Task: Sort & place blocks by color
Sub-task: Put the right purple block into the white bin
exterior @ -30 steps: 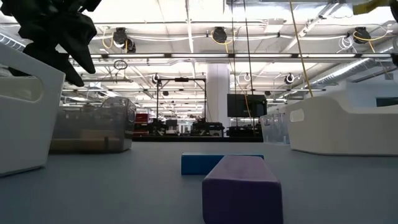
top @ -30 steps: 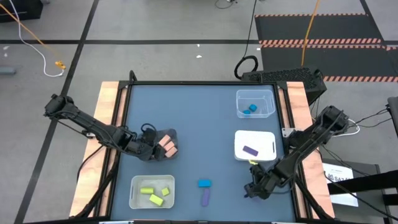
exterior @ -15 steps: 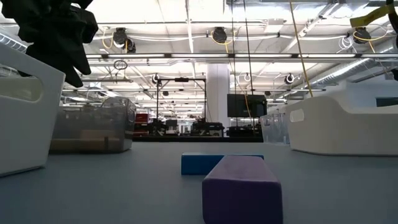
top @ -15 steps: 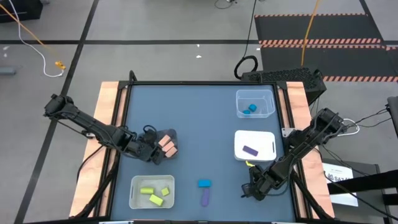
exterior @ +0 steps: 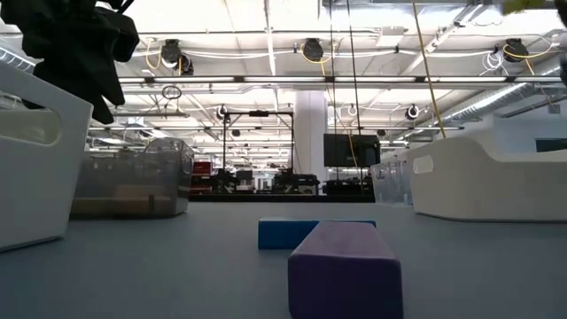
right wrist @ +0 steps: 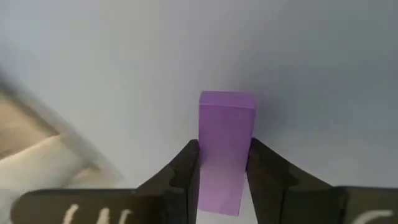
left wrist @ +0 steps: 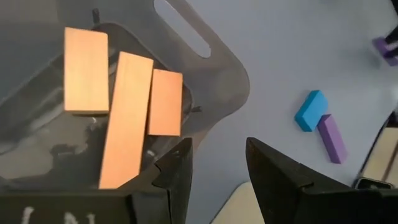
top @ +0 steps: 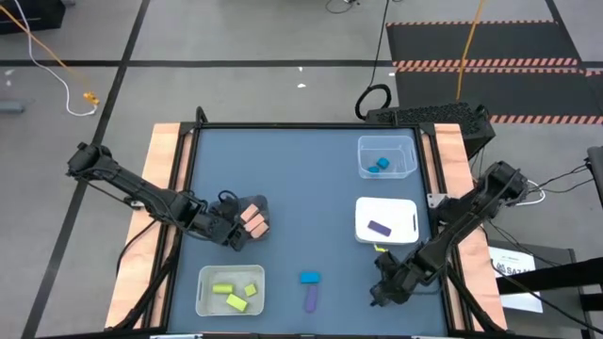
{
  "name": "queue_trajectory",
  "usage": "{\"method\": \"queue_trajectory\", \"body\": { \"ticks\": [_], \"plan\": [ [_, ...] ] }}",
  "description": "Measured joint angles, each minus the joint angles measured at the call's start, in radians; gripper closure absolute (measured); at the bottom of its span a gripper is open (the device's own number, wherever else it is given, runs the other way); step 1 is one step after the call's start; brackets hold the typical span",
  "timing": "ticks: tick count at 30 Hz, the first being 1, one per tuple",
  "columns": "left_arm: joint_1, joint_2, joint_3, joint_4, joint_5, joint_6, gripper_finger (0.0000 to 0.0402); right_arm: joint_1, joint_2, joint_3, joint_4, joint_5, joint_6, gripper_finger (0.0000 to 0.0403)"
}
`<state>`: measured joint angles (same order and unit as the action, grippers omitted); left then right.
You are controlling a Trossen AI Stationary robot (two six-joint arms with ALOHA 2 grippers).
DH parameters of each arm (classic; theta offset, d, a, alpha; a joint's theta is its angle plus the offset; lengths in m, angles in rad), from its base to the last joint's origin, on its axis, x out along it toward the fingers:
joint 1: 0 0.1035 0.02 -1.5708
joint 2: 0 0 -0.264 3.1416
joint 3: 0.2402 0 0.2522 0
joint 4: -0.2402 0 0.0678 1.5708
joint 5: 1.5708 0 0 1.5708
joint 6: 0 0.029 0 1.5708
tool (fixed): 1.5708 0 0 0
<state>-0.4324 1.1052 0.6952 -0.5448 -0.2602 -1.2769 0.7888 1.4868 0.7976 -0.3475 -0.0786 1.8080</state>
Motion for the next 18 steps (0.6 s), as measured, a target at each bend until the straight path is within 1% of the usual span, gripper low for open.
{"method": "queue_trajectory", "body": {
  "ticks": [4, 6, 9, 15, 18],
  "plan": [
    [0.000, 0.000, 0.000, 0.047, 0.032, -0.035, 0.0252, -0.002, -0.103, 0.003, 0.052, 0.109, -0.129, 0.0315],
    [0.000, 0.000, 0.000, 0.080, 0.045, -0.034, 0.0252, -0.003, -0.153, 0.003, 0.096, 0.189, -0.222, 0.0315],
    [0.000, 0.000, 0.000, 0.149, 0.047, -0.030, 0.0252, -0.007, -0.229, 0.005, 0.168, 0.349, -0.403, 0.0315],
    [0.000, 0.000, 0.000, 0.308, 0.024, -0.011, 0.0252, -0.046, -0.360, 0.005, 0.259, 0.713, -0.778, 0.0315],
    [0.000, 0.000, 0.000, 0.409, 0.006, 0.030, 0.0252, -0.079, -0.402, 0.005, 0.361, 0.825, -0.996, 0.0315]
  ]
}}
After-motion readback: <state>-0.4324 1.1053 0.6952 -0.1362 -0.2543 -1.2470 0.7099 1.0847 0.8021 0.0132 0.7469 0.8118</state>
